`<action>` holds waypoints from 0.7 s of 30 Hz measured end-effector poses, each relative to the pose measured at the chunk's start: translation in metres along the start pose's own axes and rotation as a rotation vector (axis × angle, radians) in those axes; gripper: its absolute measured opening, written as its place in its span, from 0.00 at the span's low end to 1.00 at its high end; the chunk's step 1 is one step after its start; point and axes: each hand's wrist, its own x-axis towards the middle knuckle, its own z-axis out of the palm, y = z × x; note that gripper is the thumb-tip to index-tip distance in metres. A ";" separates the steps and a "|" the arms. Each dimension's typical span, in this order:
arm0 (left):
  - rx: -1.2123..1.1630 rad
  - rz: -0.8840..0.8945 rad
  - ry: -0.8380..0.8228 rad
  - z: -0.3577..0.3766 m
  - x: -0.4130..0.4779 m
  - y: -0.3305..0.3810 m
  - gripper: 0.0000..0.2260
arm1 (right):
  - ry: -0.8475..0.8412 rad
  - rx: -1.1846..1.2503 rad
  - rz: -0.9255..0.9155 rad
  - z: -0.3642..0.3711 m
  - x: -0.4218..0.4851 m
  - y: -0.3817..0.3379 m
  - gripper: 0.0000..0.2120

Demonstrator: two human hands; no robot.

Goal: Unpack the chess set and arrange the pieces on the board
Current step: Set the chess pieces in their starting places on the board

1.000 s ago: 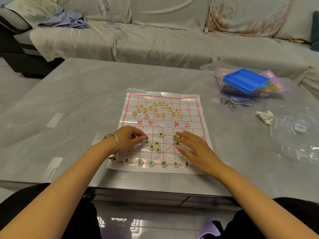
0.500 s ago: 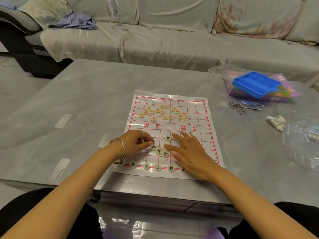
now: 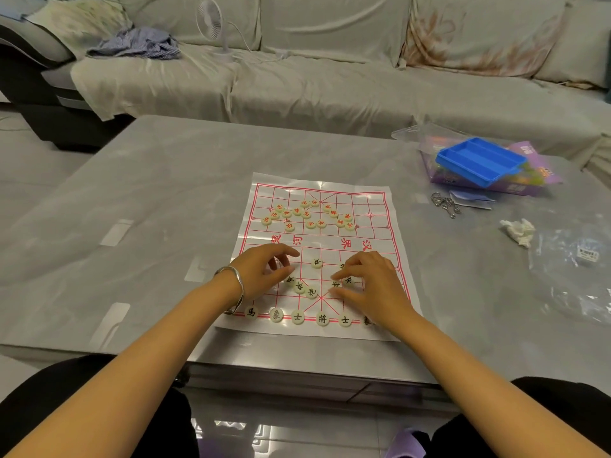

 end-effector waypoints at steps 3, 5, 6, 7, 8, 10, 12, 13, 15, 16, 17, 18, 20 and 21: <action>-0.029 0.069 0.049 0.004 0.000 0.009 0.12 | 0.000 0.311 0.084 -0.027 -0.010 0.007 0.10; -0.020 0.110 0.041 0.009 0.000 0.016 0.11 | 0.006 0.310 0.105 -0.044 -0.021 0.019 0.11; -0.013 0.129 0.023 0.014 0.000 0.019 0.11 | -0.004 0.280 0.119 -0.050 -0.027 0.026 0.11; -0.006 0.146 0.000 0.018 0.000 0.023 0.11 | -0.024 0.242 0.139 -0.055 -0.034 0.035 0.12; 0.003 0.159 -0.024 0.022 0.000 0.026 0.11 | -0.052 0.207 0.160 -0.057 -0.041 0.043 0.11; 0.049 0.185 -0.064 0.031 0.000 0.032 0.14 | -0.124 0.160 0.193 -0.059 -0.055 0.057 0.10; 0.145 0.239 -0.087 0.040 0.000 0.038 0.18 | -0.171 0.151 0.188 -0.059 -0.065 0.067 0.09; 0.191 0.276 -0.099 0.046 0.001 0.040 0.21 | -0.181 0.149 0.178 -0.059 -0.068 0.069 0.09; 0.264 0.342 -0.144 0.056 0.001 0.047 0.24 | -0.183 0.132 0.160 -0.060 -0.073 0.073 0.10; 0.309 0.370 -0.175 0.061 0.001 0.048 0.26 | -0.181 0.122 0.149 -0.060 -0.074 0.075 0.10; 0.362 0.398 -0.205 0.066 0.000 0.049 0.29 | -0.182 0.118 0.141 -0.061 -0.074 0.077 0.11; 0.410 0.425 -0.229 0.070 -0.001 0.048 0.31 | -0.182 0.123 0.137 -0.061 -0.074 0.078 0.11; 0.470 0.467 -0.248 0.077 -0.004 0.046 0.32 | -0.166 0.146 0.140 -0.062 -0.074 0.081 0.12; 0.490 0.482 -0.252 0.079 -0.005 0.046 0.31 | -0.150 0.151 0.146 -0.062 -0.074 0.082 0.12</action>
